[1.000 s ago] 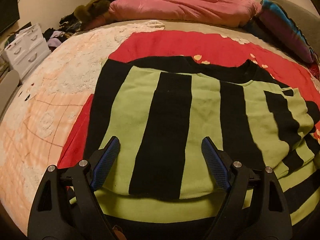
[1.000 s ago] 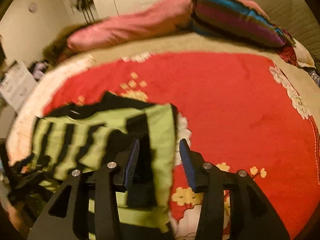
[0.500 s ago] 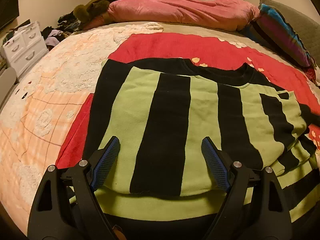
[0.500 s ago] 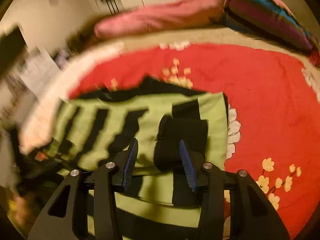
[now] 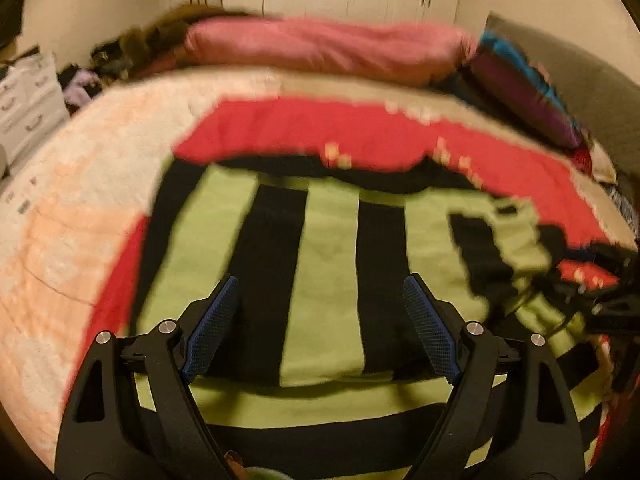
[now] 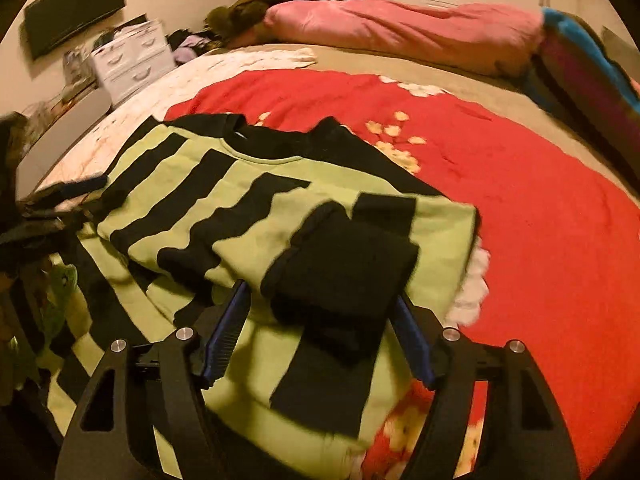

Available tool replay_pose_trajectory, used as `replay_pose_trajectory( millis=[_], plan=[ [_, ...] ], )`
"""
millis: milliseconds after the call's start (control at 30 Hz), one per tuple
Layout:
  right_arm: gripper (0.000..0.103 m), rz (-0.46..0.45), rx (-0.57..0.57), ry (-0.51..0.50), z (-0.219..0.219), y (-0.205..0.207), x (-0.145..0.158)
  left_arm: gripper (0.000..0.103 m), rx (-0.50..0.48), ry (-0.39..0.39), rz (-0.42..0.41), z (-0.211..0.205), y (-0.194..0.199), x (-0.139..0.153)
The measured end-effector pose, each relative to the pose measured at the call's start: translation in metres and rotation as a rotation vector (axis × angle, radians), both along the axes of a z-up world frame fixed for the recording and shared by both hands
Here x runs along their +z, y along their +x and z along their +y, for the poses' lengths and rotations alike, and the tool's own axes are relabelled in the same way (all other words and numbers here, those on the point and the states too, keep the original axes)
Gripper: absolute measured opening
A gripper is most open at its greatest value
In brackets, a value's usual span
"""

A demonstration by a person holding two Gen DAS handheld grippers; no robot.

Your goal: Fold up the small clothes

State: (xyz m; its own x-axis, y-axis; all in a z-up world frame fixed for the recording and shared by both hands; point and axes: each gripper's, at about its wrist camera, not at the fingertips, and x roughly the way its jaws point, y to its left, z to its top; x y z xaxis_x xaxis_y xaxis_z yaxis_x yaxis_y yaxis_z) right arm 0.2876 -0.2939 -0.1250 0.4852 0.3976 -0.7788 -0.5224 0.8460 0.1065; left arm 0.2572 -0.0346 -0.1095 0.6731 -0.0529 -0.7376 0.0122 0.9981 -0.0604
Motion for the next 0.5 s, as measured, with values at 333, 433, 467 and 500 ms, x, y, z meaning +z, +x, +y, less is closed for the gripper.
replay_pose_trajectory(
  millis=[333, 433, 467, 500],
  plan=[
    [0.040, 0.256, 0.218, 0.268, -0.032, 0.013, 0.006, 0.077, 0.004, 0.036, 0.035, -0.001, 0.004, -0.015],
    [0.045, 0.322, 0.191, 0.236, -0.032, 0.015, -0.009, 0.077, 0.005, 0.042, 0.037, -0.001, 0.004, -0.015],
    [0.046, 0.323, 0.151, 0.199, -0.032, 0.016, -0.015, 0.077, 0.004, 0.045, 0.039, -0.001, 0.004, -0.015],
    [0.047, 0.338, 0.110, 0.195, -0.031, 0.018, -0.020, 0.077, 0.003, 0.048, 0.038, -0.002, 0.004, -0.015]
  ],
)
